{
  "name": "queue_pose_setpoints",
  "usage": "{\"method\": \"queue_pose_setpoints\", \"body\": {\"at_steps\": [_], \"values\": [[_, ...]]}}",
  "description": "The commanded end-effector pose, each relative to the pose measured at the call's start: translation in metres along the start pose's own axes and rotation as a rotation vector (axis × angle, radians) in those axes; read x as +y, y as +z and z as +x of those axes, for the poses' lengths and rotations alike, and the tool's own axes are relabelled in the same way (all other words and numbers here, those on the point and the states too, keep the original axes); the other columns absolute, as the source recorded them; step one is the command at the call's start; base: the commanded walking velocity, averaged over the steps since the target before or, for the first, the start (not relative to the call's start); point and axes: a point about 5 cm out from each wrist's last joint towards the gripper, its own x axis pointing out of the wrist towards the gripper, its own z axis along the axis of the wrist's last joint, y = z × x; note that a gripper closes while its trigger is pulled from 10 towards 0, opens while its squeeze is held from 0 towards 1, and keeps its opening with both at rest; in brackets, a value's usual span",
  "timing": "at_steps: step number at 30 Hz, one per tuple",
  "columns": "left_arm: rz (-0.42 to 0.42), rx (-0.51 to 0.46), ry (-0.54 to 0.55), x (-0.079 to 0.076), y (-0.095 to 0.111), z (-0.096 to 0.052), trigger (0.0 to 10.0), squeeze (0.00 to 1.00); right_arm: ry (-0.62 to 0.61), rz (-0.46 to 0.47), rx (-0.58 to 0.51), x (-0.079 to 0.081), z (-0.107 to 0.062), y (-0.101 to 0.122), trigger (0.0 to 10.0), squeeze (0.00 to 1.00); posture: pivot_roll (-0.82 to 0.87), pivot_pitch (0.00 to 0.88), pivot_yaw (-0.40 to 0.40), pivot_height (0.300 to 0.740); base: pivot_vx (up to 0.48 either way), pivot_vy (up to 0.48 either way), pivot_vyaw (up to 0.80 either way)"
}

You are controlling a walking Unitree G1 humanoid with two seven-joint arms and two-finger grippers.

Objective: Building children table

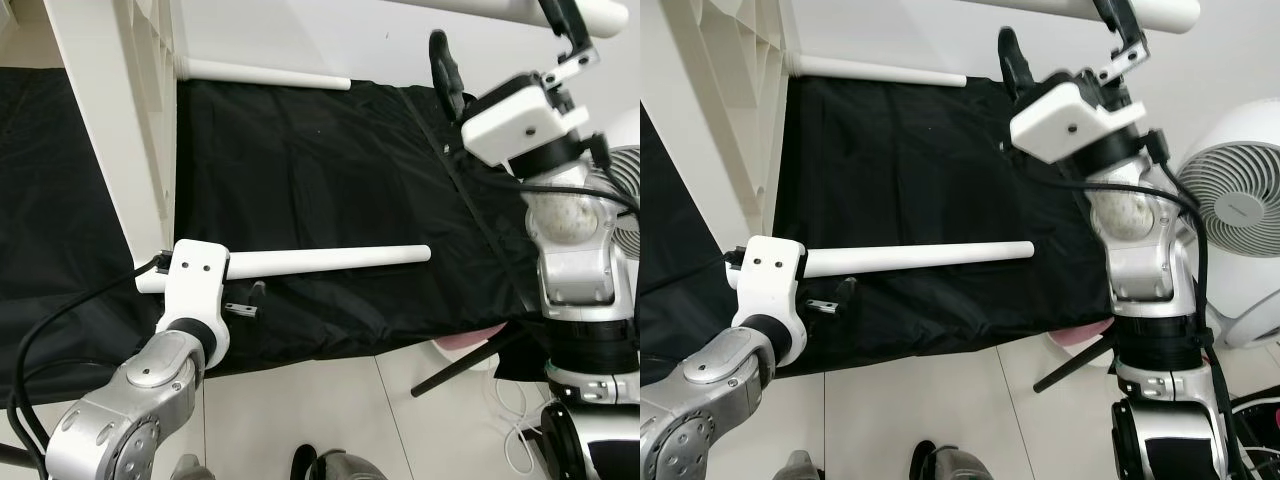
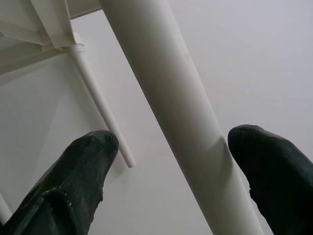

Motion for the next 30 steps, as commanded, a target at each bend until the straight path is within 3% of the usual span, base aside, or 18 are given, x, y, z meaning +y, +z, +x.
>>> {"method": "queue_pose_setpoints", "body": {"at_steps": [1,7,20,26,30], "values": [[0.006,0.01,-0.146,-0.009,-0.003,0.0,10.0,0.2,-0.023,-0.003,-0.002,-0.003,-0.003,0.003,10.0,0.0,0.05,0.108,-0.096,0.74,0.0,0.0,0.0],[0.035,0.015,-0.155,-0.007,-0.008,0.005,10.0,0.19,0.024,0.025,0.054,0.013,-0.018,0.003,10.0,0.0,0.05,0.11,-0.089,0.74,0.0,0.0,0.0],[-0.042,0.077,-0.155,-0.008,-0.027,0.017,10.0,0.22,0.011,0.001,0.066,0.011,-0.017,0.003,10.0,0.0,0.04,0.103,-0.091,0.74,0.0,0.0,0.0],[-0.03,0.083,-0.136,-0.005,-0.033,0.026,10.0,0.22,0.008,-0.006,0.058,0.01,-0.015,0.004,10.0,0.0,0.04,0.1,-0.091,0.74,0.0,0.0,0.0],[-0.105,0.071,-0.142,-0.007,-0.029,0.032,10.0,0.22,0.003,-0.015,0.053,0.008,-0.013,0.004,10.0,0.0,0.03,0.1,-0.087,0.74,0.0,0.0,0.0]]}}
